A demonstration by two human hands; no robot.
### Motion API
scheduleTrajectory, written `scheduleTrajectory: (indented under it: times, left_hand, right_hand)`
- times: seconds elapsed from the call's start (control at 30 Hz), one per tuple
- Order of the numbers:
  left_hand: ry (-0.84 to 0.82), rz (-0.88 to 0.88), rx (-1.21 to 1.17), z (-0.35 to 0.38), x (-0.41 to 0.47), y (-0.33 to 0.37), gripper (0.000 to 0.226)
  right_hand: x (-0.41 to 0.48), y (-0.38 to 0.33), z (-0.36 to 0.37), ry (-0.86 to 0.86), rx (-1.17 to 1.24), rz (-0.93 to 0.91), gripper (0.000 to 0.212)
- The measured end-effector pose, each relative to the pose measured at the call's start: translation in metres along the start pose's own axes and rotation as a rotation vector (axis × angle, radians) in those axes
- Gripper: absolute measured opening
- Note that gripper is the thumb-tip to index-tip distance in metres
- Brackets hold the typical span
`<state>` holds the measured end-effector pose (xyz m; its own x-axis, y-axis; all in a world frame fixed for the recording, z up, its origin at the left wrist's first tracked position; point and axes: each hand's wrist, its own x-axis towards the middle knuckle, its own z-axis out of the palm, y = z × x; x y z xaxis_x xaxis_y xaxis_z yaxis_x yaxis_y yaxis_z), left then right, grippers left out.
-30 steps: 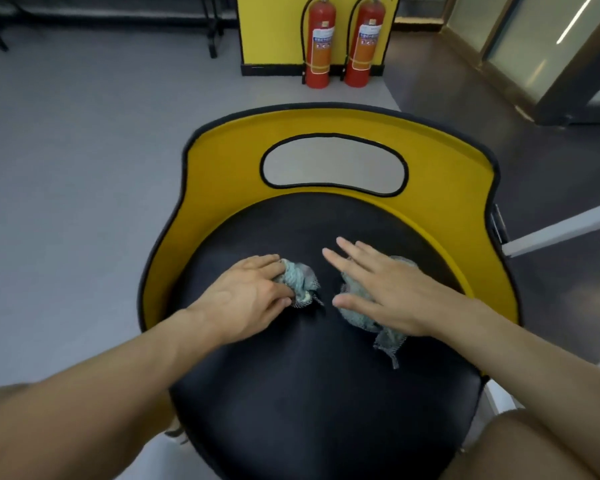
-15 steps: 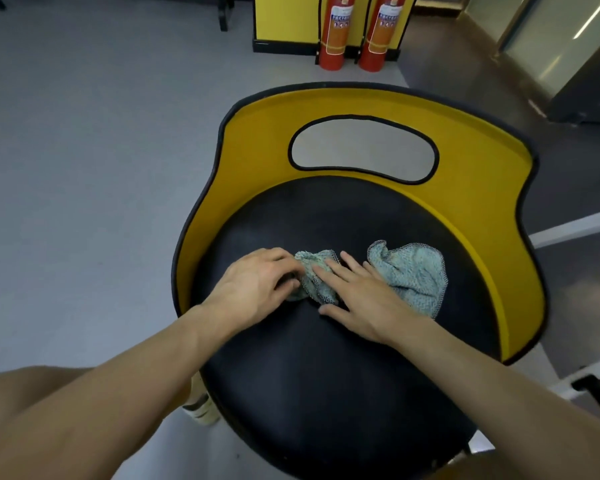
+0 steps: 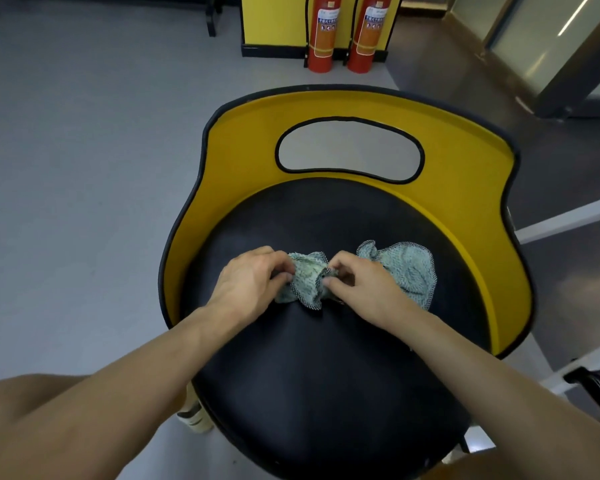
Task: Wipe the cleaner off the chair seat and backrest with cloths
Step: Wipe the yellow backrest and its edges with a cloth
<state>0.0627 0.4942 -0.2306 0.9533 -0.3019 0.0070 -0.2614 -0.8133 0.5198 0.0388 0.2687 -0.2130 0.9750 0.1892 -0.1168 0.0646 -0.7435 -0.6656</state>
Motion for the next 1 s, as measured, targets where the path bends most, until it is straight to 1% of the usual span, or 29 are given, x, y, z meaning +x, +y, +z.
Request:
scheduleTrajectory:
  times: [0.07,0.13,0.23,0.4,0.53,0.6,0.63,0.7,0.77,0.9,1.0]
  left_hand:
    - [-0.019,-0.009,-0.027,0.001,0.002,-0.001,0.009]
    - [-0.066,0.006,-0.045,0.004,0.002,0.001,0.016]
    - [-0.088,0.045,-0.019,0.010,0.002,0.005,0.024]
    - [0.026,0.019,-0.034,0.006,0.010,0.004,0.005]
    - [0.156,0.000,-0.148,-0.004,0.020,0.009,0.006]
    - [0.178,-0.086,-0.245,-0.012,0.026,0.011,0.010]
    - [0.194,-0.124,-0.294,-0.016,0.030,0.010,0.011]
    - [0.231,-0.143,-0.366,-0.025,0.037,0.010,0.012]
    - [0.251,-0.130,-0.414,-0.037,0.046,0.010,0.012]
    - [0.319,-0.164,-0.513,-0.071,0.070,0.010,0.011]
    - [0.373,-0.121,-0.572,-0.097,0.086,0.016,0.016]
  right_hand:
    - [0.003,0.001,-0.002,0.024,0.100,0.040,0.014]
    - [0.007,0.002,-0.004,0.023,0.176,0.074,0.018]
    - [0.009,0.006,-0.004,-0.012,0.173,0.091,0.027]
    - [0.011,0.014,-0.011,-0.045,0.181,0.105,0.019]
    - [0.014,0.016,-0.024,-0.004,0.160,0.116,0.027]
    - [0.020,0.017,-0.030,0.020,0.153,0.109,0.033]
    - [0.024,0.017,-0.033,0.033,0.146,0.099,0.035]
    - [0.032,0.015,-0.041,0.069,0.108,0.071,0.035]
    - [0.042,0.007,-0.052,0.109,0.048,0.030,0.031]
    - [0.064,-0.017,-0.081,0.219,-0.030,-0.082,0.018]
    - [0.080,-0.035,-0.104,0.302,-0.095,-0.150,0.016]
